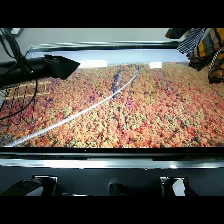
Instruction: Fold the clothes and pants, and hang the long-sleeved shirts on hangers.
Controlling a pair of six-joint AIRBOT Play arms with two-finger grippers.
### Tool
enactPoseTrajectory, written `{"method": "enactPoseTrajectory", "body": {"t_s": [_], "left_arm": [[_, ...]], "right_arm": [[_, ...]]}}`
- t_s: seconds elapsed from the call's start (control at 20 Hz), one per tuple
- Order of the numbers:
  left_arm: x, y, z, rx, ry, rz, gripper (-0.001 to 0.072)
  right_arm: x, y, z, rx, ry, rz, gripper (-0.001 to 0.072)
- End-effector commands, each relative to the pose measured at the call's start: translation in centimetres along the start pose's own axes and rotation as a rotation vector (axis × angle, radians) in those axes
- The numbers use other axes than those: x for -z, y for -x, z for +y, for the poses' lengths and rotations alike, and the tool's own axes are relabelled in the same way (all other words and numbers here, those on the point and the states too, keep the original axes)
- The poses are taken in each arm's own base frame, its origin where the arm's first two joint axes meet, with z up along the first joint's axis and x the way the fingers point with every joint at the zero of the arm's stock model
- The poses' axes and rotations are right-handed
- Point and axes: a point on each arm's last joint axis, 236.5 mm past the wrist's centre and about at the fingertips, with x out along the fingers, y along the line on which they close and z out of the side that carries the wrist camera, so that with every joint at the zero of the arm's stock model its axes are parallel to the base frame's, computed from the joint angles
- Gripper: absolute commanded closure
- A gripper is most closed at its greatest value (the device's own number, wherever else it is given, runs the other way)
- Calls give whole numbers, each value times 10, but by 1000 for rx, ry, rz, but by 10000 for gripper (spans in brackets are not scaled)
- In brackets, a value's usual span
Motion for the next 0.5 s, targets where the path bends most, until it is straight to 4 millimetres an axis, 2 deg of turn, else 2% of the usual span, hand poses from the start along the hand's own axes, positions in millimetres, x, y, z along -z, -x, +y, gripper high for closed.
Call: {"method": "enactPoseTrajectory", "body": {"t_s": [0.0, 0.05, 0.1, 0.2, 0.3, 0.35, 0.45], "left_arm": [[-6, 11, 20, -58, 70, -18, 92], [-2, 14, 30, -96, 101, -6, 92], [5, 17, 41, -146, 124, 22, 92], [24, 26, 61, -246, 97, 104, 92], [44, 35, 76, -318, 47, 197, 92], [51, 39, 81, -340, 34, 228, 91], [60, 45, 89, -379, 14, 272, 91]], "right_arm": [[27, 20, 118, -510, -97, 123, 237], [55, 23, 145, -638, -76, 220, 248], [89, 25, 165, -740, -63, 340, 303], [164, 25, 180, -810, 29, 575, 312], [234, 32, 195, -840, 142, 752, 312], [264, 43, 208, -867, 193, 813, 312], [328, 93, 227, -953, 341, 968, 312]]}}
